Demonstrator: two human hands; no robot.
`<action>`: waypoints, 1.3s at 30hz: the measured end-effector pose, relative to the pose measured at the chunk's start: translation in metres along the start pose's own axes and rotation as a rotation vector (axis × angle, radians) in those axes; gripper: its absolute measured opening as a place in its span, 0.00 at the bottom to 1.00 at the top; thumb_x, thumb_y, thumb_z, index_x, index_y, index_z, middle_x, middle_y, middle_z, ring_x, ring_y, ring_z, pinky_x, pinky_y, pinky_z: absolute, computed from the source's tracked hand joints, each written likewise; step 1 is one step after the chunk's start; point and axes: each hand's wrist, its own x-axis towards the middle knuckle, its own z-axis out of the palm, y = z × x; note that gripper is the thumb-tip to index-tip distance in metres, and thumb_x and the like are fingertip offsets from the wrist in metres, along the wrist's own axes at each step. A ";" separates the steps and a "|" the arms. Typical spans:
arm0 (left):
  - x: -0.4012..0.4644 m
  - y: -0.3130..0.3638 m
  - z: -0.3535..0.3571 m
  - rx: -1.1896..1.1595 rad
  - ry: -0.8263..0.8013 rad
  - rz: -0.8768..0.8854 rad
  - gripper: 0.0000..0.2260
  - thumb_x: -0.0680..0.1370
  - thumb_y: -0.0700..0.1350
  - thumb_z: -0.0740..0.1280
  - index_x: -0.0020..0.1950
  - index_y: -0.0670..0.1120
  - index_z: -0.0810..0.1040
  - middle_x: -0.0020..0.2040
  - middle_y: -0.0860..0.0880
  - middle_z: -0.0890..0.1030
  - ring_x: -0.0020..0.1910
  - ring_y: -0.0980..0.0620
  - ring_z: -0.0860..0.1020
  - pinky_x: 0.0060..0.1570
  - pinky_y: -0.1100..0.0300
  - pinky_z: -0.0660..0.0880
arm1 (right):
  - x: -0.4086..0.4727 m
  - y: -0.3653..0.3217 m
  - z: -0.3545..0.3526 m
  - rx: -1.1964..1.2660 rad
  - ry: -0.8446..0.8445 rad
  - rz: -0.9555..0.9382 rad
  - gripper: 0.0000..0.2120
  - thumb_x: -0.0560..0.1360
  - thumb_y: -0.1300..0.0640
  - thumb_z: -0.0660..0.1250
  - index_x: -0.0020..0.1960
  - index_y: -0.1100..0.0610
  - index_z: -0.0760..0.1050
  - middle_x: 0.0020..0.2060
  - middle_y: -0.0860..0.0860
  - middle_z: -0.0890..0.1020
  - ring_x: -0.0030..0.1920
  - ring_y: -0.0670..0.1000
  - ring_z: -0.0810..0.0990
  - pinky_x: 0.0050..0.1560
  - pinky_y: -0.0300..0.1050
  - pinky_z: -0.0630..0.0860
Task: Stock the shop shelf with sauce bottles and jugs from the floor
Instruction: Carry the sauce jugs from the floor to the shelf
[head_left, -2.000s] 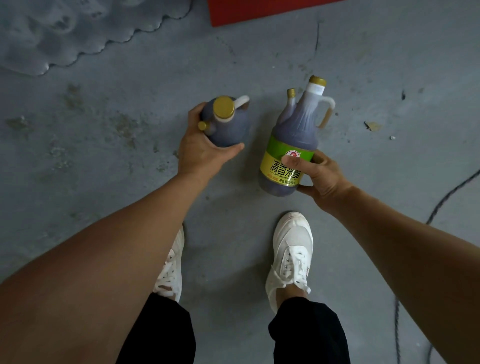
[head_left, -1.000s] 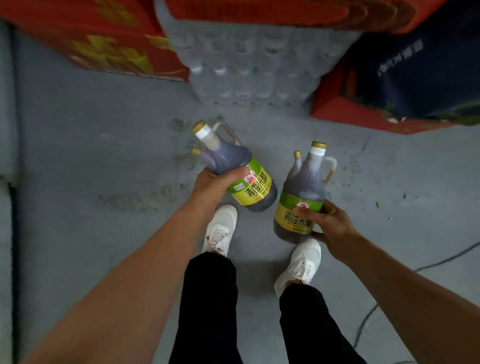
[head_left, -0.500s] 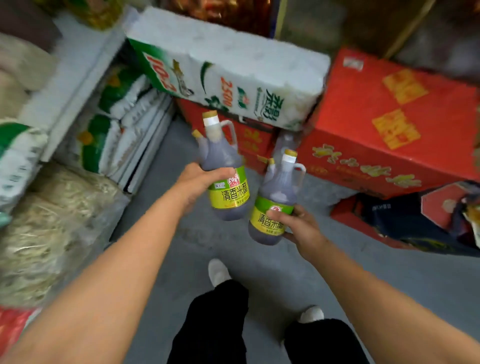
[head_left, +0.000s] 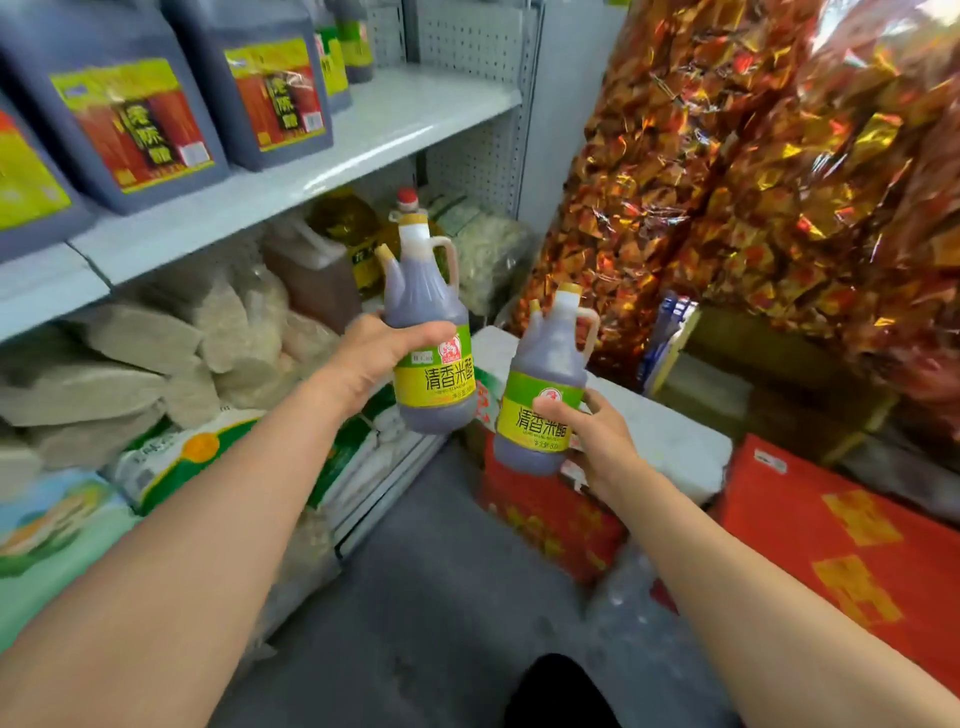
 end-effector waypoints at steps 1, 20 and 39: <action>0.007 0.011 -0.005 -0.009 0.013 0.027 0.30 0.53 0.56 0.80 0.52 0.48 0.82 0.48 0.49 0.86 0.46 0.53 0.84 0.45 0.61 0.78 | 0.011 -0.013 0.006 -0.003 -0.015 -0.023 0.20 0.68 0.58 0.79 0.58 0.53 0.77 0.49 0.50 0.87 0.43 0.47 0.87 0.38 0.43 0.79; 0.196 0.164 -0.069 -0.189 0.327 0.130 0.16 0.68 0.46 0.79 0.52 0.43 0.82 0.36 0.54 0.86 0.37 0.58 0.84 0.34 0.66 0.78 | 0.255 -0.230 0.126 0.074 -0.229 -0.259 0.32 0.60 0.51 0.81 0.61 0.60 0.78 0.49 0.56 0.87 0.49 0.57 0.87 0.51 0.54 0.83; 0.395 0.177 -0.088 -0.047 0.405 0.256 0.36 0.61 0.50 0.84 0.66 0.47 0.73 0.57 0.53 0.80 0.53 0.52 0.79 0.52 0.55 0.76 | 0.428 -0.283 0.223 0.095 -0.043 -0.414 0.30 0.64 0.58 0.82 0.63 0.58 0.75 0.52 0.55 0.86 0.50 0.55 0.86 0.44 0.48 0.82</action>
